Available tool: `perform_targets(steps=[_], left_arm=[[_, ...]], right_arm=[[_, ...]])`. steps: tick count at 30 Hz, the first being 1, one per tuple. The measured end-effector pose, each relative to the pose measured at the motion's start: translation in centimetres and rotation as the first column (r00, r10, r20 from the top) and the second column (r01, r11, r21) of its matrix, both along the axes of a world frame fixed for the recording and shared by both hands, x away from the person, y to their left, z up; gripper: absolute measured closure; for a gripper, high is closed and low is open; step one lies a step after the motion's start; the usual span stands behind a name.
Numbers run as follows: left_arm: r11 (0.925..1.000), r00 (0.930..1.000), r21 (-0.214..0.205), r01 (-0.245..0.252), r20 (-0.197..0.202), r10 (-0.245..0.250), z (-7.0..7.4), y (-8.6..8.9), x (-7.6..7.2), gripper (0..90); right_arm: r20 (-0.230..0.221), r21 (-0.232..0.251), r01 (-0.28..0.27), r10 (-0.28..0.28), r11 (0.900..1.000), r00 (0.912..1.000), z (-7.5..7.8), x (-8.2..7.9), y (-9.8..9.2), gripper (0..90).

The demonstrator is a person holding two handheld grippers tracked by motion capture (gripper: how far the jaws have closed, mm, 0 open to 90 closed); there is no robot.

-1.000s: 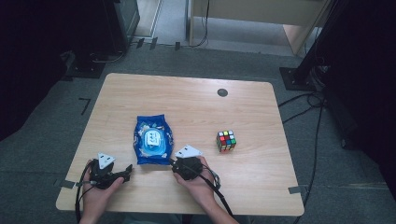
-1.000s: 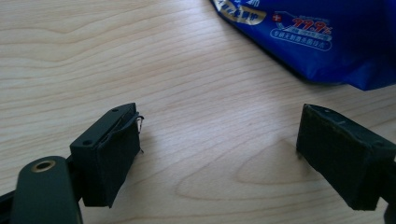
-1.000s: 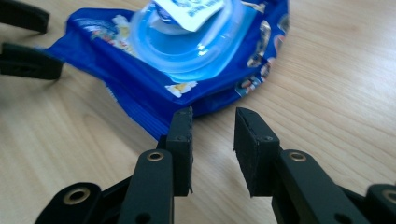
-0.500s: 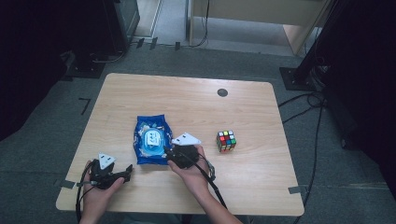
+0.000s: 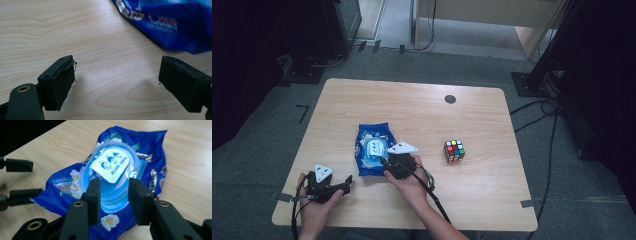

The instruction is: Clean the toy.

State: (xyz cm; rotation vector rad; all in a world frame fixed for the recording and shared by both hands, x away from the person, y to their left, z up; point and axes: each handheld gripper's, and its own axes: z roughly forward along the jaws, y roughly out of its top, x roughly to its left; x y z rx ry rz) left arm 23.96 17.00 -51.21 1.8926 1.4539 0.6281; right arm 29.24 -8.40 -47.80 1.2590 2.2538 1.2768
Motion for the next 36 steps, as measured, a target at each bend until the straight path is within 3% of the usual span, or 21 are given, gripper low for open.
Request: perform_targets(steps=[4, 5, 7, 11, 16, 17, 20, 22, 25, 28, 29, 36], left_arm=[[0.9988, 0.9990, -0.045, -0.017, 0.040, 0.019, 1.3, 0.2, -0.1, 14.1], [0.9967, 0.9970, -0.080, -0.012, 0.075, 0.018, 2.3, 0.0, -0.3, 14.5], [0.9955, 0.9952, -0.094, -0.003, 0.097, 0.012, 3.2, -0.4, -0.5, 14.7], [0.9958, 0.9946, -0.089, 0.023, 0.103, -0.014, 3.7, -1.5, -0.3, 14.7], [0.9951, 0.9914, -0.070, 0.070, 0.116, -0.061, 4.1, -3.5, 0.2, 15.8], [0.9940, 0.9896, -0.069, 0.085, 0.122, -0.076, 4.2, -3.9, 0.2, 25.4], [0.9902, 0.9835, -0.059, 0.126, 0.138, -0.117, 4.7, -5.2, 0.5, 29.7], [0.9891, 0.9815, -0.046, 0.140, 0.138, -0.132, 4.8, -6.2, 0.8, 35.9], [0.9869, 0.9822, -0.029, 0.159, 0.106, -0.155, 4.7, -7.6, 1.4, 44.3], [0.9865, 0.9834, -0.005, 0.163, 0.080, -0.162, 4.2, -8.2, 2.0, 45.4], [0.9886, 0.9863, -0.001, 0.151, 0.068, -0.150, 3.9, -8.5, 2.3, 44.8], [0.9897, 0.9892, -0.019, 0.142, 0.041, -0.141, 2.9, -9.2, 2.8, 43.4]], right_arm=[[-0.019, 0.002, -0.017, 0.017, 0.9999, 0.9997, -0.4, 0.0, 0.3, 68.4], [-0.030, -0.010, -0.023, 0.022, 0.9997, 0.9993, -0.8, 0.1, 0.7, 70.3], [-0.034, -0.031, -0.029, 0.028, 0.9991, 0.9990, -1.1, 0.1, 0.9, 71.0], [-0.035, -0.036, -0.028, 0.027, 0.9990, 0.9990, -1.2, 0.1, 1.0, 70.5], [0.009, -0.006, 0.009, -0.009, 0.9999, 0.9999, -0.8, -0.4, -0.5, 69.1], [0.016, -0.002, 0.024, -0.024, 0.9997, 0.9996, -0.6, -0.5, -1.3, 69.1], [0.017, -0.004, 0.029, -0.029, 0.9996, 0.9994, -0.5, -0.5, -2.1, 69.1], [0.028, -0.001, 0.043, -0.043, 0.9991, 0.9987, -0.3, -0.6, -3.0, 69.1], [0.059, 0.007, 0.067, -0.068, 0.9977, 0.9960, 0.3, -1.1, -4.7, 68.9], [0.082, 0.001, 0.081, -0.081, 0.9967, 0.9933, 0.6, -1.4, -5.9, 67.8], [0.093, 0.005, 0.097, -0.097, 0.9953, 0.9910, 0.9, -1.7, -7.2, 64.4], [0.112, 0.002, 0.144, -0.143, 0.9896, 0.9833, 1.4, -2.4, -10.6, 52.2]])
